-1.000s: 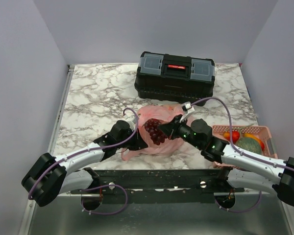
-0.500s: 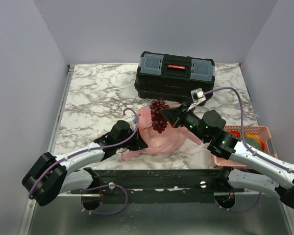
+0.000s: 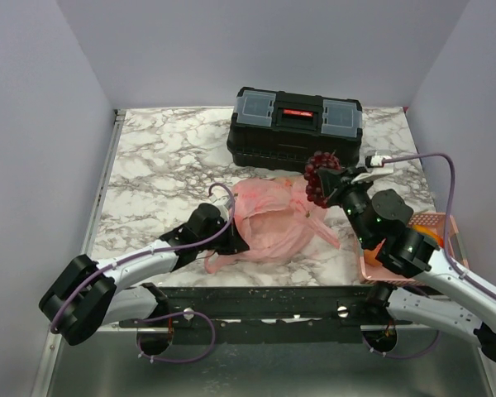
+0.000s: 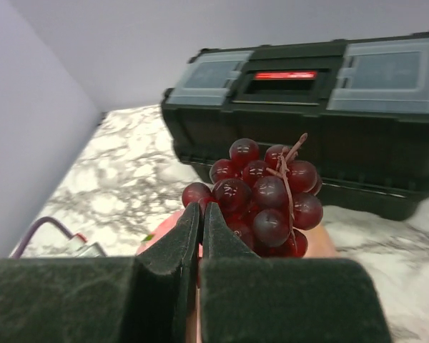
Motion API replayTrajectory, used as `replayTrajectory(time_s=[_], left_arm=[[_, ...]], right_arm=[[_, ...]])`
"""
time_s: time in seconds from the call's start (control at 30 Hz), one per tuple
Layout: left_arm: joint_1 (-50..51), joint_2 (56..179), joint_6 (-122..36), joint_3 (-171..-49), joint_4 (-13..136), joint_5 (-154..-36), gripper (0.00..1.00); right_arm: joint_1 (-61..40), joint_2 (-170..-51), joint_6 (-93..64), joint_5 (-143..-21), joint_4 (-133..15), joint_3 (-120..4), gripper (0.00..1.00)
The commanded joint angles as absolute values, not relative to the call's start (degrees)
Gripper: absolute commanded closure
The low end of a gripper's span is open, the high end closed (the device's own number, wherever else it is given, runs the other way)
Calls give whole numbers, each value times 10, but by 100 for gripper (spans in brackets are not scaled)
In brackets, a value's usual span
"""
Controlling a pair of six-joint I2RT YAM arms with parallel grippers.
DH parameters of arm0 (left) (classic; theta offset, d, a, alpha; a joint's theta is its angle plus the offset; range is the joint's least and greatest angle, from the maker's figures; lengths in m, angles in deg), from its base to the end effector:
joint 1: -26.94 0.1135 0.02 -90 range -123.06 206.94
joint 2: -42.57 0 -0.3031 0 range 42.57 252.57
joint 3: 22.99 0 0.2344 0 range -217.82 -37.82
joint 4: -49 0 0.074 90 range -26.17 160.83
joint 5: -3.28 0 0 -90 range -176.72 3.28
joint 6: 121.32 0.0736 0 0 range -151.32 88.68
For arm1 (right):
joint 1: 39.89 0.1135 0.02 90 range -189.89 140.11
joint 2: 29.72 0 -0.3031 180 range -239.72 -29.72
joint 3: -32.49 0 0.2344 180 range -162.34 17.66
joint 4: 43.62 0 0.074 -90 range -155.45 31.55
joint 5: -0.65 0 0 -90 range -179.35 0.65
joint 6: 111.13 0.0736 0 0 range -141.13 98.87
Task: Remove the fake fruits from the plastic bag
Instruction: Place the fake fruit in the bin.
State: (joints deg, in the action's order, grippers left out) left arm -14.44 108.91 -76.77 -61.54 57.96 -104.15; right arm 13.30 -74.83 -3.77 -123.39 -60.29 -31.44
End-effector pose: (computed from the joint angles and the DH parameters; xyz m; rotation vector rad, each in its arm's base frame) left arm 0.1515 -0.1628 0.1955 0.1004 2.4378 -1.1091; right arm 0.1306 0.1057 0.4089 -0.0077 1.5629 0.5208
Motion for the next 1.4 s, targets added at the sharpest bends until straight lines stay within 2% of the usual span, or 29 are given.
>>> replayTrajectory(time_s=[0.0,0.27,0.47,0.63,1.0,1.23,1.3,1.37], left_arm=[[-147,1100,-763,-628,574,-1044,100],[-146,1097,-760,-631,576,-1046,100],[-146,1106,-760,-639,574,-1050,100],[-146,1120,-763,-648,568,-1058,100],[-147,1093,-764,-643,578,-1054,100],[-147,1079,-759,-630,583,-1050,100],[-146,1079,-762,-629,578,-1053,100],[-147,1078,-765,-628,572,-1056,100]], right_arm=[[135,-706,-67,-1363,-661,-330,99],[135,-569,-18,-1477,-754,-324,99],[135,-522,130,-1562,-932,-326,99],[136,-558,269,-1610,-1061,-319,99],[134,-714,449,-1635,-1119,-310,99],[104,-744,388,-1659,-1086,-345,99],[58,-768,270,-1618,-992,-345,99],[-45,-803,170,-1508,-900,-337,99]])
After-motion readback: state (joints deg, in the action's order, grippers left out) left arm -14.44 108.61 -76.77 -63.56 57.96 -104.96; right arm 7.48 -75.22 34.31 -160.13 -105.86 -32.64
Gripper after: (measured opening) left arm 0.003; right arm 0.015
